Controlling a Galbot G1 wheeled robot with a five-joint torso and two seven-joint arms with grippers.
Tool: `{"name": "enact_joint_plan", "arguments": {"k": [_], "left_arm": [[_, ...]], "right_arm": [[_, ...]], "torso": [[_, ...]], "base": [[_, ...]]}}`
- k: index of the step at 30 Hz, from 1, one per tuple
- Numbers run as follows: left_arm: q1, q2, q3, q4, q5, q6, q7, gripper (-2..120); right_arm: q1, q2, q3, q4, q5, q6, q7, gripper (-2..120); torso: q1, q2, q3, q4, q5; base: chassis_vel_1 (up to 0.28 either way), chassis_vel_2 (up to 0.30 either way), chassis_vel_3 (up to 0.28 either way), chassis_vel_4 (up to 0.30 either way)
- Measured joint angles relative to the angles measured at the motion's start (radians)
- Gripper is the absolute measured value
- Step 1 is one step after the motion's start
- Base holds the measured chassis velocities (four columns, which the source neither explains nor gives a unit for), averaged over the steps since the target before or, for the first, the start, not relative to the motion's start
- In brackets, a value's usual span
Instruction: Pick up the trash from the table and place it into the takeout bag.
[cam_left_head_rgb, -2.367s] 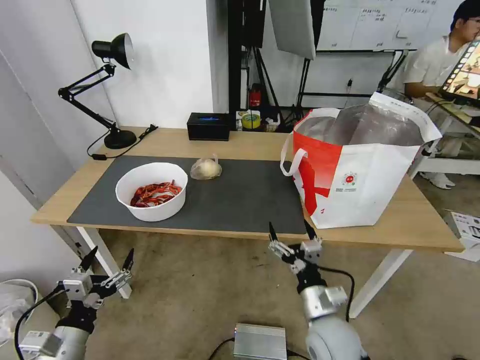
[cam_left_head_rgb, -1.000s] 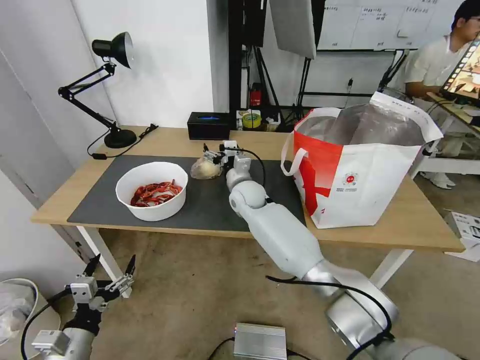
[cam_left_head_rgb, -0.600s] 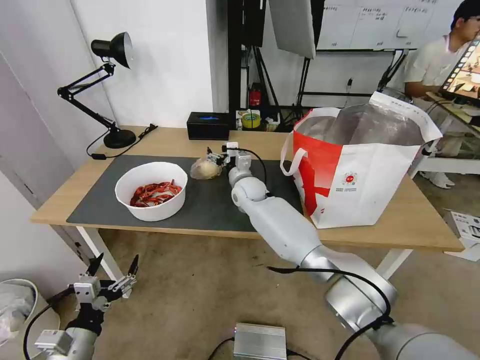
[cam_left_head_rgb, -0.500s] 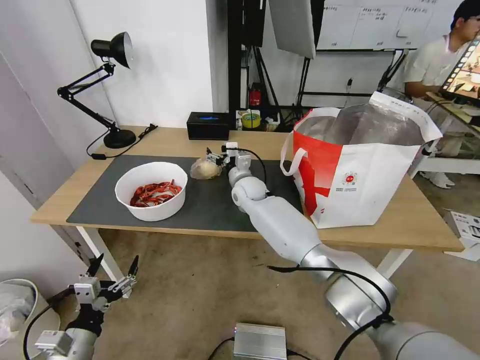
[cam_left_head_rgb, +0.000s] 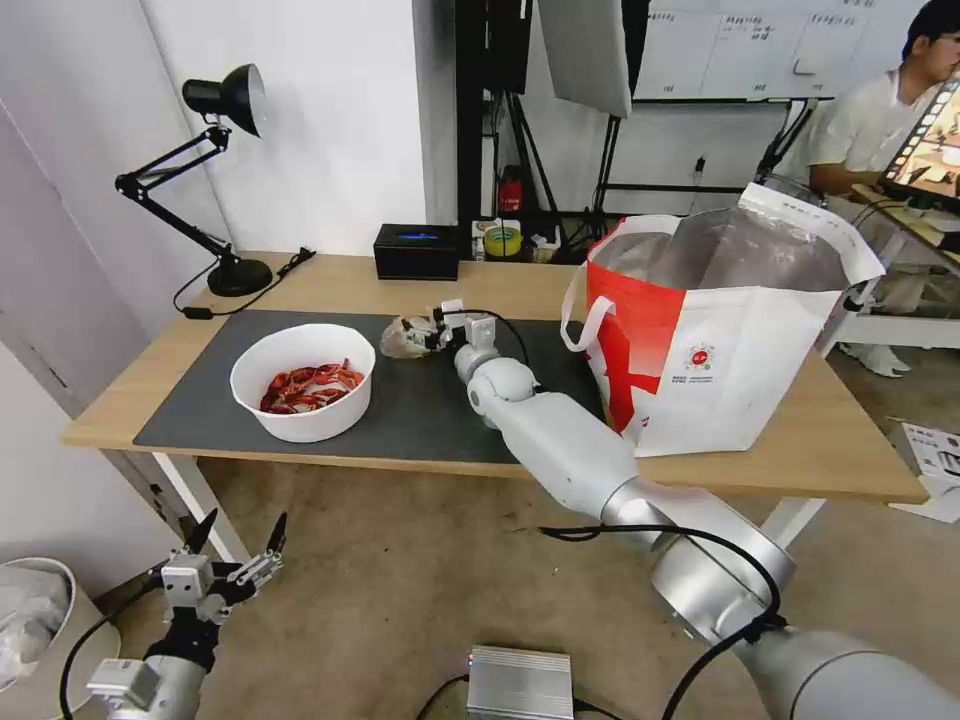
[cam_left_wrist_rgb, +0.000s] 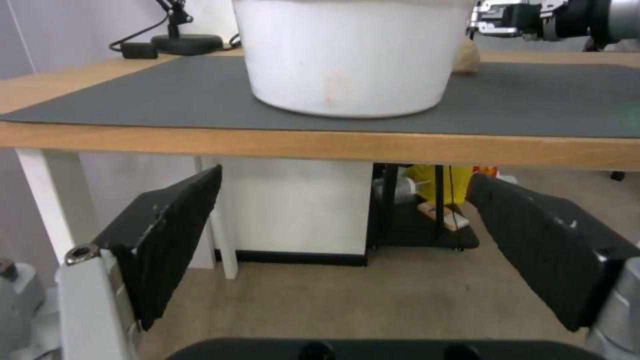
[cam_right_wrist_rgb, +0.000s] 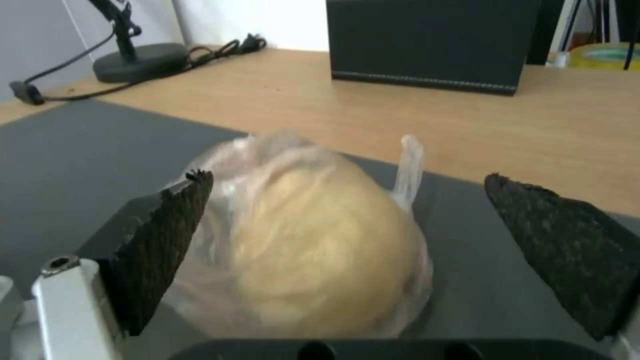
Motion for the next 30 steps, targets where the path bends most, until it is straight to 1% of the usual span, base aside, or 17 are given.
{"name": "enact_joint_plan", "arguments": {"k": [10, 11, 12, 13, 15, 16, 17, 18, 19, 20, 23, 24, 28, 29, 30], "left_arm": [[-0.005, -0.014, 0.006, -0.009, 0.016, 0.000, 0.000, 100], [-0.005, -0.017, 0.006, -0.009, 0.018, 0.000, 0.000, 100], [-0.005, -0.017, 0.006, -0.009, 0.018, 0.000, 0.000, 100], [-0.005, -0.019, 0.006, -0.010, 0.019, -0.001, 0.000, 100], [-0.002, -0.025, 0.005, -0.014, 0.021, -0.003, 0.000, 100], [-0.002, -0.025, 0.005, -0.014, 0.021, -0.003, 0.000, 100], [0.000, -0.027, 0.003, -0.016, 0.022, -0.004, 0.000, 100], [0.001, -0.029, 0.001, -0.018, 0.023, -0.004, 0.000, 100], [0.003, -0.030, -0.002, -0.019, 0.023, -0.005, 0.000, 100], [0.003, -0.030, -0.002, -0.019, 0.023, -0.005, 0.000, 100], [0.005, -0.031, -0.008, -0.020, 0.023, -0.008, 0.001, 100], [0.005, -0.031, -0.008, -0.020, 0.023, -0.008, 0.001, 100], [0.003, -0.033, -0.008, -0.020, 0.022, -0.009, 0.001, 100], [0.003, -0.033, -0.008, -0.020, 0.022, -0.009, 0.001, 100], [0.002, -0.034, -0.007, -0.019, 0.022, -0.009, 0.001, 100]], "right_arm": [[-0.001, 0.000, -0.007, -0.029, -0.011, -0.013, -0.025, 100], [-0.002, 0.000, -0.008, -0.029, -0.015, -0.020, -0.027, 97], [-0.002, 0.000, -0.008, -0.029, -0.015, -0.020, -0.027, 97], [-0.004, 0.000, -0.008, -0.029, -0.018, -0.024, -0.029, 95], [-0.010, 0.000, -0.007, -0.026, -0.024, -0.042, -0.030, 84], [-0.010, 0.000, -0.007, -0.026, -0.024, -0.042, -0.030, 84], [-0.015, 0.000, -0.006, -0.025, -0.026, -0.049, -0.030, 80], [-0.019, 0.000, -0.005, -0.024, -0.027, -0.052, -0.029, 74], [-0.022, 0.000, -0.004, -0.022, -0.027, -0.054, -0.029, 70], [-0.022, 0.000, -0.004, -0.022, -0.027, -0.054, -0.029, 70], [-0.027, 0.000, -0.002, -0.019, -0.030, -0.055, -0.029, 55], [-0.027, 0.000, -0.002, -0.019, -0.030, -0.055, -0.029, 55], [-0.027, 0.000, 0.000, -0.016, -0.030, -0.055, -0.028, 37], [-0.027, 0.000, 0.000, -0.016, -0.030, -0.055, -0.028, 37], [-0.029, 0.000, 0.002, -0.015, -0.030, -0.055, -0.027, 32]], "torso": [[0.000, 0.000, 0.000, 0.0000, 0.0000], [0.000, 0.000, 0.000, 0.0001, 0.0000], [0.000, 0.000, 0.000, 0.0001, 0.0000], [0.000, 0.000, 0.000, 0.0000, 0.0000], [0.000, 0.000, 0.000, 0.0000, 0.0000], [0.000, 0.000, 0.000, 0.0000, 0.0000], [0.000, 0.000, 0.000, 0.0000, 0.0001], [0.000, 0.000, 0.000, 0.0000, 0.0000], [0.000, 0.000, 0.000, 0.0000, 0.0001], [0.000, 0.000, 0.000, 0.0000, 0.0001], [0.000, 0.000, 0.000, 0.0001, 0.0001], [0.000, 0.000, 0.000, 0.0001, 0.0001], [0.000, 0.000, 0.000, 0.0001, 0.0000], [0.000, 0.000, 0.000, 0.0001, 0.0000], [0.000, 0.000, 0.000, 0.0000, 0.0000]], "base": [[0.000, 0.000, 0.000, 0.000], [0.000, 0.000, 0.000, 0.000], [0.000, 0.000, 0.000, 0.000], [0.000, 0.000, 0.000, 0.000], [0.000, 0.000, 0.000, 0.000], [0.000, 0.000, 0.000, 0.000], [0.000, 0.000, 0.000, 0.000], [0.000, 0.000, 0.000, 0.000], [0.000, 0.000, 0.000, 0.000], [0.000, 0.000, 0.000, 0.000], [0.000, 0.000, 0.000, 0.000], [0.000, 0.000, 0.000, 0.000], [0.000, 0.000, 0.000, 0.000], [0.000, 0.000, 0.000, 0.000], [0.000, 0.000, 0.000, 0.000]]}}
